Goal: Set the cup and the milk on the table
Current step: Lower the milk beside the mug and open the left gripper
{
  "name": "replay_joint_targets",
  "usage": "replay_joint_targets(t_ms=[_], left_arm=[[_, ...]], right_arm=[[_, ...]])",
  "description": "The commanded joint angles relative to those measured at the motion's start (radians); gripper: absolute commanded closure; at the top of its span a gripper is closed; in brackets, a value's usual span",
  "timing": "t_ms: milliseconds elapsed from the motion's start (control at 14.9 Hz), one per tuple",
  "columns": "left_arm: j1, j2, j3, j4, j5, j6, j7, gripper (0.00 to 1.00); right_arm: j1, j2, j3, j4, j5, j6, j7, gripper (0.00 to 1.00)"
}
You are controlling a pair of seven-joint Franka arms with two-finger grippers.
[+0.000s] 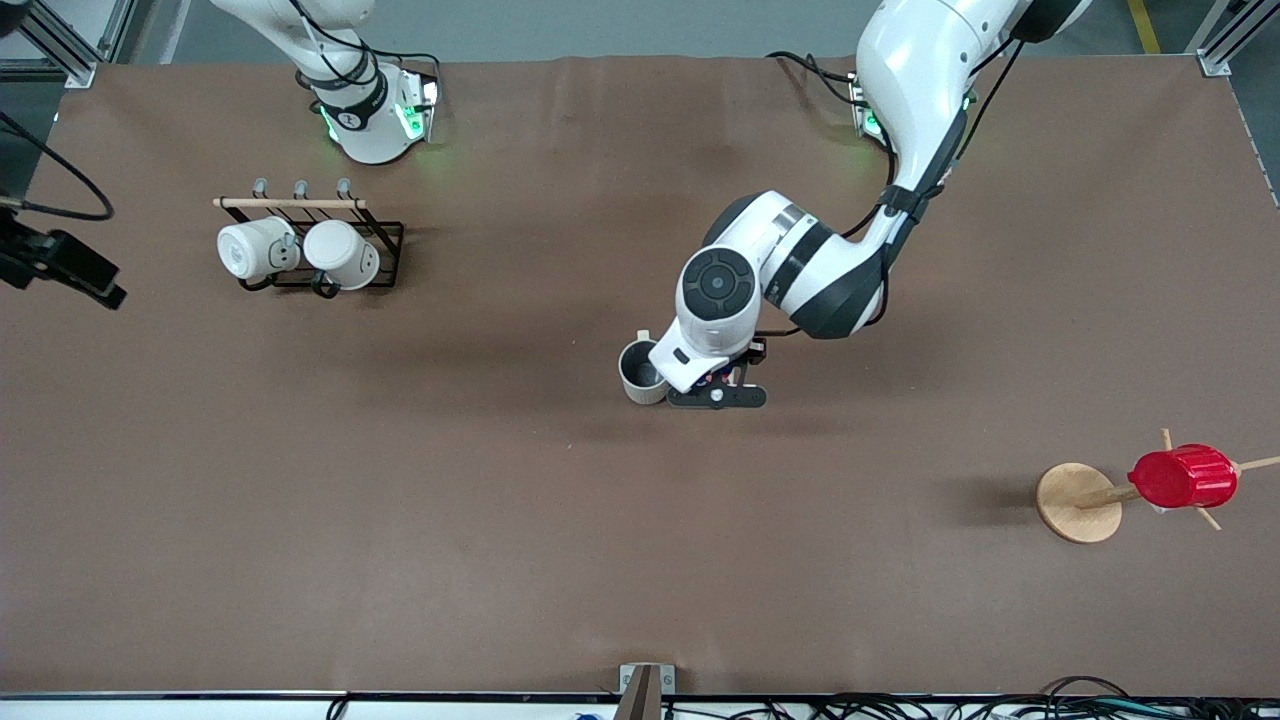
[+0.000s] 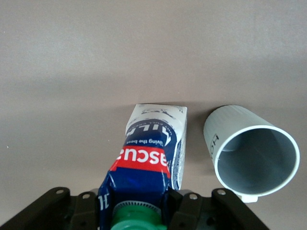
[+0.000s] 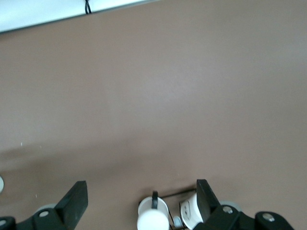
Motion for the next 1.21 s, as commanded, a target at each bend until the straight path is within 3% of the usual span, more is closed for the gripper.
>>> replay_joint_targets(t_ms=[0, 67, 134, 201, 268, 335, 805, 1140], left_arm=[[-0.016, 0.013, 0.005, 0.028, 0.020, -0.022, -0.015, 0.86], [-0.017, 0.013, 0.003, 0.028, 0.020, -0.022, -0.013, 0.83], [-0.017, 0.013, 0.002, 0.028, 0.020, -0.022, -0.012, 0.74], [-0.016, 0.011, 0.000, 0.028, 0.016, -0.022, -0.019, 0.53], [-0.014, 0.005, 0.000, 0.026, 0.020, -0.022, -0.010, 0.21], [-0.014, 0.002, 0.000, 0.023, 0.025, -0.022, -0.006, 0.00], [0.051, -0.091, -0.001, 0.002, 0.022, -0.022, -0.009, 0.00], [0.154, -0.235, -0.007, -0.107, 0.013, -0.022, 0.031, 0.00]], right_arm=[[0.008, -0.055, -0.079, -0.040, 0.038, -0.058, -0.094, 0.00], [0.045, -0.061, -0.119, -0.042, 0.038, -0.077, -0.112, 0.00], [0.083, -0.066, -0.177, -0.043, 0.038, -0.085, -0.120, 0.00], [0.112, -0.064, -0.199, -0.048, 0.038, -0.085, -0.119, 0.00], [0.112, -0.064, -0.195, -0.046, 0.040, -0.085, -0.119, 0.00], [0.114, -0.063, -0.195, -0.043, 0.041, -0.077, -0.117, 0.00], [0.119, -0.057, -0.195, -0.031, 0.054, -0.073, -0.162, 0.00], [0.123, -0.055, -0.198, -0.012, 0.086, -0.062, -0.168, 0.00]])
